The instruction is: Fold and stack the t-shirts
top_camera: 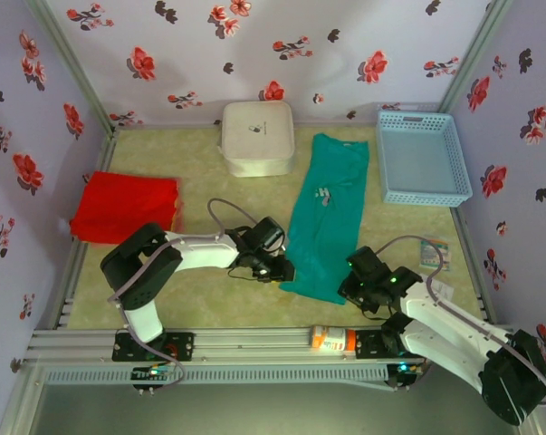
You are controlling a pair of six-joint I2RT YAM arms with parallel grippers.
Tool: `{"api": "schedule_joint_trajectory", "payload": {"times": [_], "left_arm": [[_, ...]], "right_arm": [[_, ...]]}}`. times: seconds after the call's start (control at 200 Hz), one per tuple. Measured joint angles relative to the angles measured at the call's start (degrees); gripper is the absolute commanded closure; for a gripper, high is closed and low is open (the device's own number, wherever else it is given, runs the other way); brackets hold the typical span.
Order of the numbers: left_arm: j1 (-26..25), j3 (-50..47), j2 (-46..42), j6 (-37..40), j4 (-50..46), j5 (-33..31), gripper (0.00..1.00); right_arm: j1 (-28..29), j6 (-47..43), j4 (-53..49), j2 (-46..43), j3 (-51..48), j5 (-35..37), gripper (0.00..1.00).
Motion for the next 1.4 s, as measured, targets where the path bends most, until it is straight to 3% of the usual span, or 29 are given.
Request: {"api": "schedule_joint_trajectory", "payload": {"times": [0.695,0.925,1.11,1.4], "left_arm": [[0.0,1.5,0.6,0.2,-3.4,0.0,0.73],[0.2,1.5,0.8,0.2,-3.9,-0.4,0.85],[0.1,1.5,1.1,0.1,-3.8,-0.4,1.0],[-0.2,0.0,0.2,-1.3,-1.9,-0.8,1.0]], "right_arm": [[2.6,-0.5,2.8,3.3,0.7,-0.6,0.65],[2.8,-0.5,2.8,4.0,1.0,-0.6,0.75],[3.5,-0.5,6.6,4.2,0.3,-3.1,1.0],[4.1,0.2,8.0,-1.6,-0.5,-4.6,1.0]]}}
